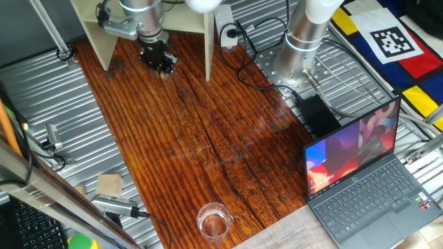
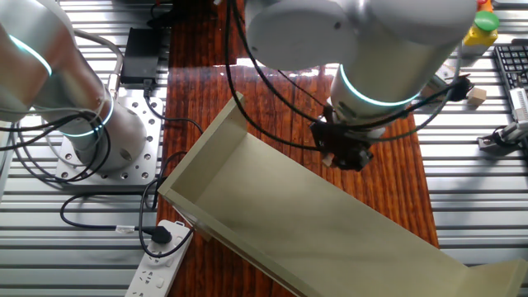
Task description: Take the object down from the shelf
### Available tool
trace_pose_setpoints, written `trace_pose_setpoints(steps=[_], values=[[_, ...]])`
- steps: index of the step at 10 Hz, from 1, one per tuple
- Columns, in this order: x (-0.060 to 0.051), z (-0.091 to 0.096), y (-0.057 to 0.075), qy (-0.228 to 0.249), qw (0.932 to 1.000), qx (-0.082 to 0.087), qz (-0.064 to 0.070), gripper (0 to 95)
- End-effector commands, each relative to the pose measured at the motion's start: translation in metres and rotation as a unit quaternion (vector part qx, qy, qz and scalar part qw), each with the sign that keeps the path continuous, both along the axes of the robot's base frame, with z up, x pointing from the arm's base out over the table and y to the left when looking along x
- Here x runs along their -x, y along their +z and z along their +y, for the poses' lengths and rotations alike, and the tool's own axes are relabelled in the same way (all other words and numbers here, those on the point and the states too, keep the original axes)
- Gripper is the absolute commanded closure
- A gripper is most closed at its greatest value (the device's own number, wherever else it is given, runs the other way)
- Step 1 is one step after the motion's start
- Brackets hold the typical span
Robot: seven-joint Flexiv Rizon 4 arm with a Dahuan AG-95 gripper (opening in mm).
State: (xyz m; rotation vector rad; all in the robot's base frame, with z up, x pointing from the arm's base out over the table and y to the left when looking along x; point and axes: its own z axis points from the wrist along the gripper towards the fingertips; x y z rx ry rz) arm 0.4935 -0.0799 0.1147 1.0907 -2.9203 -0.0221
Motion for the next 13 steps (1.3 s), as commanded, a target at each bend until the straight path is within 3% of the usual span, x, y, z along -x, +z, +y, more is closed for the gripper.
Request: trace_pose_setpoints(steps=[1,5,6,7,8,11,13], values=[[-0.013,0.038,-0.063,-0.029,0.9995,0.001,-0.013,95.0],[-0.007,0.047,-0.104,-0.038,0.9992,-0.001,-0.009,95.0],[-0.007,0.048,-0.105,-0.026,0.9996,0.002,-0.011,95.0],[-0.008,0.048,-0.103,-0.019,0.9998,0.000,-0.011,76.0],[-0.010,0.049,-0.090,0.009,0.9999,0.003,-0.007,19.0],[-0.012,0.045,-0.076,0.025,0.9995,0.000,-0.017,19.0],[-0.012,0.038,-0.047,0.020,0.9998,0.001,-0.003,19.0]])
